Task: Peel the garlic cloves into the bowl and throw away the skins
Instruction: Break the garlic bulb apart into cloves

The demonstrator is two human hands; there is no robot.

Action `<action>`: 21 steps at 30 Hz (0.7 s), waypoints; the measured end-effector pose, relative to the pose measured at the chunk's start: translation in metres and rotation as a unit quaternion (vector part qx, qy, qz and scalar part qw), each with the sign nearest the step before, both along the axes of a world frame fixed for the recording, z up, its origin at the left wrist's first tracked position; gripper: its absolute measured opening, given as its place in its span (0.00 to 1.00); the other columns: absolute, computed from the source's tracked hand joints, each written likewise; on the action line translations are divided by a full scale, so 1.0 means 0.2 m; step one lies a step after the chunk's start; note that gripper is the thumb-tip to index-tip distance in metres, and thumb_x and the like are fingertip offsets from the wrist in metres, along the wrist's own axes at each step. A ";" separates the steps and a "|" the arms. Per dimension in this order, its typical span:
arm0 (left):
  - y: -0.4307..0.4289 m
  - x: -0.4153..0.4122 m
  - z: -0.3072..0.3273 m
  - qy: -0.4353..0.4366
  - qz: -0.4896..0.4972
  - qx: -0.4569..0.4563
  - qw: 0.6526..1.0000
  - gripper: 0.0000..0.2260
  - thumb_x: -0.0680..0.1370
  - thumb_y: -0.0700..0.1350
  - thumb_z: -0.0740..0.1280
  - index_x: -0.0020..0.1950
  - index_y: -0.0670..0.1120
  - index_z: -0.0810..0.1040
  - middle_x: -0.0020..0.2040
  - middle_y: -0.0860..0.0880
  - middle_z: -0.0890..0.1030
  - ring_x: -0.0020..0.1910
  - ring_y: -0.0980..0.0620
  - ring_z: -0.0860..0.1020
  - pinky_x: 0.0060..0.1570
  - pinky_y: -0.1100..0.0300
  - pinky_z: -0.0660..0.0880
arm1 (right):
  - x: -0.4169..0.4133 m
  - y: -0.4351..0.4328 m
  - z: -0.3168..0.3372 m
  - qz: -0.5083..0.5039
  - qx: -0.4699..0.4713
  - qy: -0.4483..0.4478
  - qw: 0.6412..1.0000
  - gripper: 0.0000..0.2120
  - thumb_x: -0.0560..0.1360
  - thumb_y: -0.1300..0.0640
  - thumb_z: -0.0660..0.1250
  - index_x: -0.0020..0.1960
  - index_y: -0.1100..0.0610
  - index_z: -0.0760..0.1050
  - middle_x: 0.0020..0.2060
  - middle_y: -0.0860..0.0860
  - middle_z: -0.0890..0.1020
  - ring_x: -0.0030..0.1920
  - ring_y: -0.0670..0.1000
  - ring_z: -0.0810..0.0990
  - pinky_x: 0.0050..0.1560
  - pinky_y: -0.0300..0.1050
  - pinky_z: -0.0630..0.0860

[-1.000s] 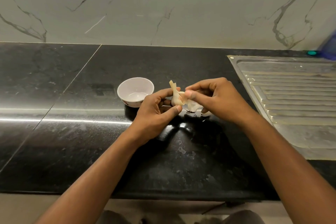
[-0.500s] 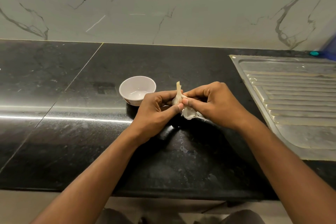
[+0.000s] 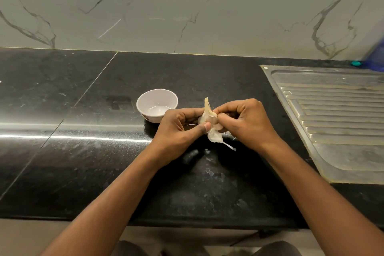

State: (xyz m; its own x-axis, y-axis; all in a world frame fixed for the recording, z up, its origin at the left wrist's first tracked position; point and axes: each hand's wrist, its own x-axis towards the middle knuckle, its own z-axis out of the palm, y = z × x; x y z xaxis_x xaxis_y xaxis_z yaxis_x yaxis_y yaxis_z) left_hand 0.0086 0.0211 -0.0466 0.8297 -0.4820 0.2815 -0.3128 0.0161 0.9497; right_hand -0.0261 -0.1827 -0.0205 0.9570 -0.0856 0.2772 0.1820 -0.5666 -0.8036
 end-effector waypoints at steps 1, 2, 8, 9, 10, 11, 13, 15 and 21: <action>0.00 0.00 0.00 0.005 0.000 -0.005 1.000 0.14 0.81 0.32 0.71 0.66 0.37 0.83 0.58 0.43 0.87 0.59 0.42 0.86 0.64 0.43 0.81 | 0.00 -0.01 0.00 0.012 0.024 0.019 0.999 0.07 0.78 0.61 0.75 0.52 0.53 0.90 0.39 0.48 0.89 0.39 0.50 0.89 0.47 0.56 0.87; 0.00 0.01 0.00 0.010 0.002 -0.008 1.000 0.14 0.81 0.32 0.71 0.66 0.37 0.82 0.58 0.42 0.87 0.59 0.42 0.86 0.64 0.43 0.81 | -0.01 -0.02 0.00 0.021 0.050 0.034 0.998 0.07 0.79 0.61 0.75 0.56 0.54 0.89 0.41 0.49 0.90 0.41 0.51 0.90 0.49 0.56 0.88; -0.01 0.02 -0.02 0.016 0.009 -0.007 1.000 0.13 0.81 0.34 0.71 0.66 0.39 0.83 0.58 0.43 0.87 0.59 0.42 0.86 0.64 0.41 0.81 | -0.04 -0.04 0.02 0.048 0.146 0.096 0.983 0.08 0.76 0.60 0.80 0.54 0.58 0.87 0.43 0.56 0.90 0.46 0.57 0.91 0.55 0.56 0.86; -0.01 0.02 -0.02 0.017 0.009 -0.007 1.000 0.13 0.82 0.35 0.71 0.67 0.39 0.82 0.58 0.43 0.87 0.59 0.42 0.86 0.64 0.41 0.80 | -0.04 -0.05 0.02 0.054 0.149 0.100 0.982 0.09 0.74 0.60 0.81 0.53 0.59 0.87 0.43 0.56 0.90 0.46 0.57 0.91 0.55 0.56 0.86; -0.01 0.02 -0.02 0.018 0.010 -0.008 1.000 0.13 0.82 0.35 0.71 0.67 0.40 0.82 0.58 0.44 0.87 0.59 0.43 0.86 0.64 0.42 0.80 | -0.05 -0.05 0.03 0.057 0.150 0.102 0.982 0.10 0.73 0.61 0.82 0.53 0.59 0.87 0.43 0.56 0.90 0.47 0.57 0.91 0.55 0.55 0.86; -0.01 0.02 -0.02 0.018 0.013 -0.009 1.000 0.13 0.82 0.36 0.71 0.67 0.40 0.82 0.59 0.44 0.87 0.59 0.43 0.86 0.64 0.44 0.80 | -0.05 -0.05 0.04 0.056 0.147 0.100 0.983 0.10 0.73 0.61 0.82 0.53 0.59 0.87 0.43 0.56 0.90 0.47 0.57 0.91 0.54 0.54 0.86; -0.01 0.03 -0.02 0.026 0.026 -0.022 0.999 0.12 0.83 0.34 0.69 0.66 0.39 0.82 0.58 0.45 0.88 0.59 0.45 0.86 0.63 0.50 0.81 | -0.07 -0.06 0.05 0.041 0.136 0.090 0.986 0.12 0.73 0.62 0.82 0.55 0.59 0.87 0.43 0.55 0.90 0.46 0.55 0.91 0.53 0.51 0.87; -0.01 0.03 -0.02 0.031 0.040 -0.033 0.998 0.12 0.83 0.33 0.69 0.65 0.38 0.82 0.57 0.45 0.88 0.59 0.46 0.86 0.61 0.56 0.81 | -0.08 -0.09 0.06 0.012 0.130 0.069 0.989 0.13 0.74 0.63 0.81 0.57 0.58 0.86 0.42 0.54 0.90 0.45 0.54 0.91 0.53 0.50 0.87; -0.02 0.02 -0.02 0.025 0.041 -0.019 0.999 0.12 0.83 0.33 0.68 0.65 0.40 0.83 0.57 0.47 0.88 0.59 0.48 0.86 0.61 0.57 0.81 | -0.12 -0.18 0.10 0.020 -0.015 0.117 0.993 0.09 0.72 0.56 0.83 0.50 0.53 0.87 0.39 0.50 0.89 0.40 0.49 0.90 0.49 0.47 0.87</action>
State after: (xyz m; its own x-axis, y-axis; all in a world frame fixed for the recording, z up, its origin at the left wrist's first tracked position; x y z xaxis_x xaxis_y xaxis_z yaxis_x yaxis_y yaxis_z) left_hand 0.0125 0.0175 -0.0496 0.8792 -0.4015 0.2565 -0.2676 0.0292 0.9631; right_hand -0.0502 -0.2178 -0.0014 0.9979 -0.0423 0.0495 0.0153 -0.5864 -0.8099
